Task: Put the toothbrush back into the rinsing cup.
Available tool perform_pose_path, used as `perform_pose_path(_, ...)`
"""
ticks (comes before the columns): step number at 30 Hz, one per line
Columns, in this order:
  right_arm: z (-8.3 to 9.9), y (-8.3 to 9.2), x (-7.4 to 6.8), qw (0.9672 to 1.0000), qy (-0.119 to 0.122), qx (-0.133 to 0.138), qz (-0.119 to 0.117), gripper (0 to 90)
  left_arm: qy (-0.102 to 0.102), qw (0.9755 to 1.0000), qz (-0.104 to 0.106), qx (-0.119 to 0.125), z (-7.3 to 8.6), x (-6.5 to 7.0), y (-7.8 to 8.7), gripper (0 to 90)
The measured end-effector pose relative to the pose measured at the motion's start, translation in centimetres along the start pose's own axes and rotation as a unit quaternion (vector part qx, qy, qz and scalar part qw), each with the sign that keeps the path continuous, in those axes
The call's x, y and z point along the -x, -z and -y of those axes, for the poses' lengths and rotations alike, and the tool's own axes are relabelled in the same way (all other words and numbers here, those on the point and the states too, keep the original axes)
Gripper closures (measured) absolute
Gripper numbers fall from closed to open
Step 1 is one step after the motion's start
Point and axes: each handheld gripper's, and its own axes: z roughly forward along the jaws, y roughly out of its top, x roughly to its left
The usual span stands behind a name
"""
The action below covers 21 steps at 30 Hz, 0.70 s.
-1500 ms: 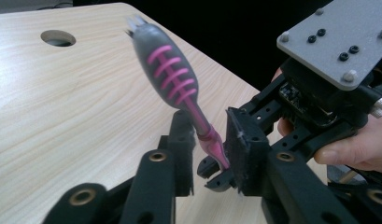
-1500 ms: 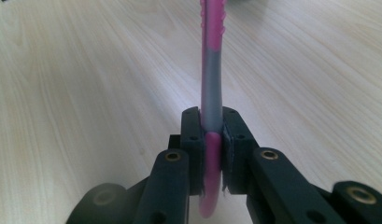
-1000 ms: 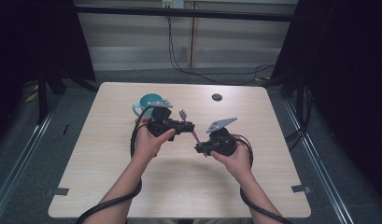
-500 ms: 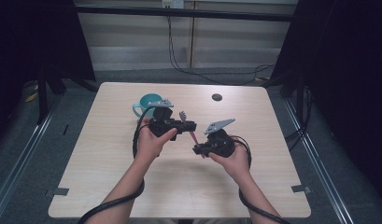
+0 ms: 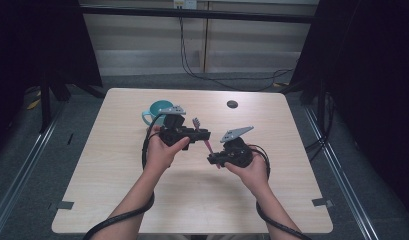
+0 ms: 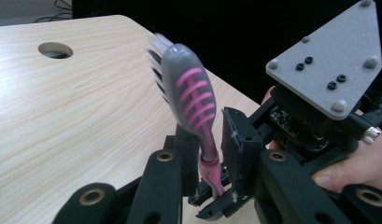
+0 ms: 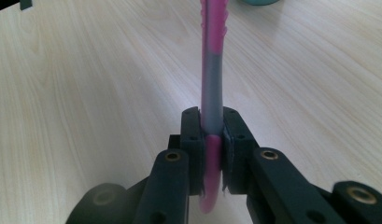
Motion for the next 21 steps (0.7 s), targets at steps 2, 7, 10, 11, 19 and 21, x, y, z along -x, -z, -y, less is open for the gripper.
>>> perform_pose_path(2, 0.0, 0.0, 0.0, 1.0, 0.0, 0.0, 0.0, 81.3, 0.002, 1.0, 0.0, 0.001, 0.0, 0.0, 0.0, 77.0)
perform_pose_path(7, 0.0, -0.1, -0.1, 1.0, -0.003, 0.002, -0.002, 81.3, 0.003, 1.0, 0.002, 0.0, 0.0, 0.0, 0.1, 81.6)
perform_pose_path(10, 0.0, -0.3, -0.3, 1.0, 0.001, 0.002, -0.005, 81.2, 0.008, 0.9999, -0.001, -0.007, -0.2, 0.3, 0.1, 83.1)
perform_pose_path(11, 0.0, -0.4, -0.3, 1.0, -0.001, 0.004, -0.005, 81.2, 0.004, 1.0, -0.003, -0.008, -0.3, 0.4, 0.1, 83.2)
perform_pose_path(19, -0.1, -0.8, -0.7, 0.9998, -0.006, 0.016, -0.002, 67.5, -0.025, 0.999, -0.023, -0.028, -1.0, 1.2, 0.1, 83.5)
perform_pose_path(21, -0.2, -0.8, -0.8, 0.9998, -0.002, 0.018, 0.0, 62.2, -0.023, 0.9991, -0.023, -0.028, -1.0, 1.2, 0.1, 83.5)
